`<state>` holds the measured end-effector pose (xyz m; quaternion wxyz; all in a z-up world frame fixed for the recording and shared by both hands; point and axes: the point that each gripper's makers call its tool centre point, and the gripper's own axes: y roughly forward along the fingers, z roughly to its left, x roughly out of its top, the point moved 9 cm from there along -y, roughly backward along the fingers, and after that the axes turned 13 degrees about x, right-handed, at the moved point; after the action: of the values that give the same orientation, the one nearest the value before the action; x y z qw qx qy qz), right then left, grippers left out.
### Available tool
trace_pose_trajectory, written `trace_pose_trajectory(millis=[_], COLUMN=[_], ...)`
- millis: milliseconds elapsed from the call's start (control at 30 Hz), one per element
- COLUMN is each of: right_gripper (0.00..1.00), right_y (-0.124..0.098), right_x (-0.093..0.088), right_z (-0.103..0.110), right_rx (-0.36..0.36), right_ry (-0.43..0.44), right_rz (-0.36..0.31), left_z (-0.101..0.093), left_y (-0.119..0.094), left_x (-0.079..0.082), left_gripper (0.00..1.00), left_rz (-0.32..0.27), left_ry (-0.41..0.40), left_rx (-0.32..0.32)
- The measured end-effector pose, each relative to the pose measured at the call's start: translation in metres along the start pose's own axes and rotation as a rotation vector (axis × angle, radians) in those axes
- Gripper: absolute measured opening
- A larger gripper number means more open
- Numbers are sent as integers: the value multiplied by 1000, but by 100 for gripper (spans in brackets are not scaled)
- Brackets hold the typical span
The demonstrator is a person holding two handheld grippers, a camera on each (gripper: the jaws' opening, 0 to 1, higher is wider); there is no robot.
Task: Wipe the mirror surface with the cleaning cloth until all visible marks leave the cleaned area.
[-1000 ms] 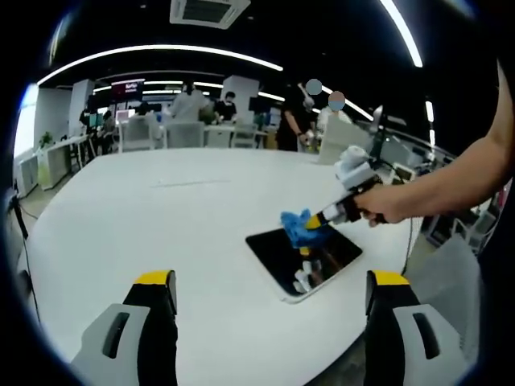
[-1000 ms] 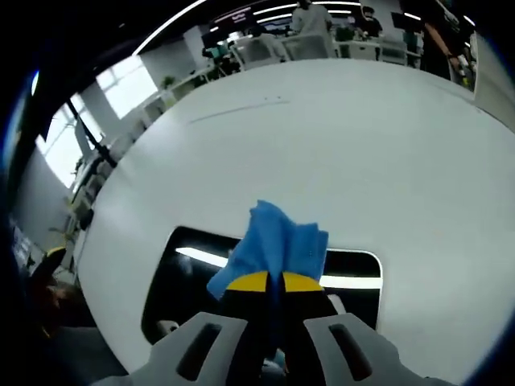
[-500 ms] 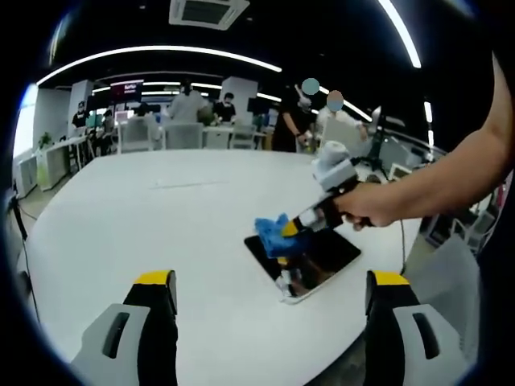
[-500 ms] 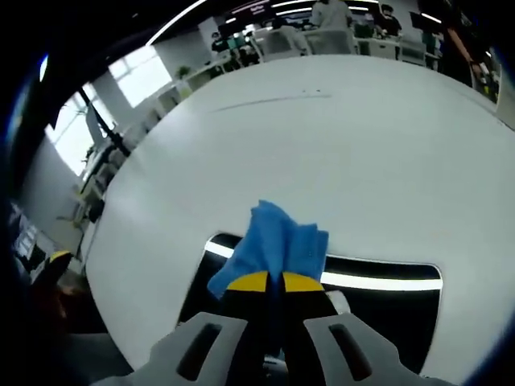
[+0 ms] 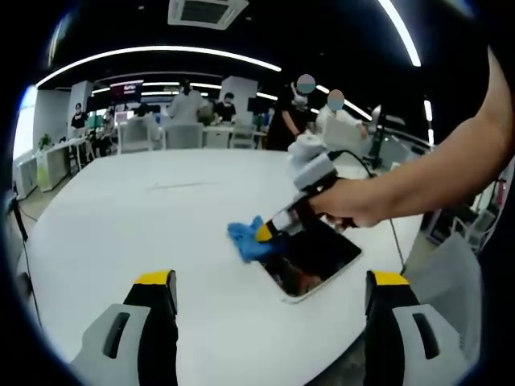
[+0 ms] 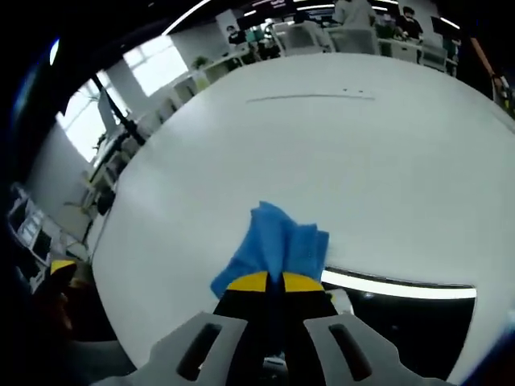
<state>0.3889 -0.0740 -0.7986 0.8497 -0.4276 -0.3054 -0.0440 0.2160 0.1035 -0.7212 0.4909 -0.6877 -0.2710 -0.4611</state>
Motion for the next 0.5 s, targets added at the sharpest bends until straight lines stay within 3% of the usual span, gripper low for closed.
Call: trace_pose_trajectory(millis=[200, 500], right_gripper=[0, 0], right_y=[-4, -13], right_x=[-2, -17], right_z=[-1, 10], right_rx=[27, 37], right_ry=[55, 45], right_rz=[-19, -31], left_z=[-1, 1], left_y=[0, 1], left_x=[0, -1], left_gripper=[97, 96], left_rz=[2, -1], left_ry=[2, 8], left_rx=[-2, 4])
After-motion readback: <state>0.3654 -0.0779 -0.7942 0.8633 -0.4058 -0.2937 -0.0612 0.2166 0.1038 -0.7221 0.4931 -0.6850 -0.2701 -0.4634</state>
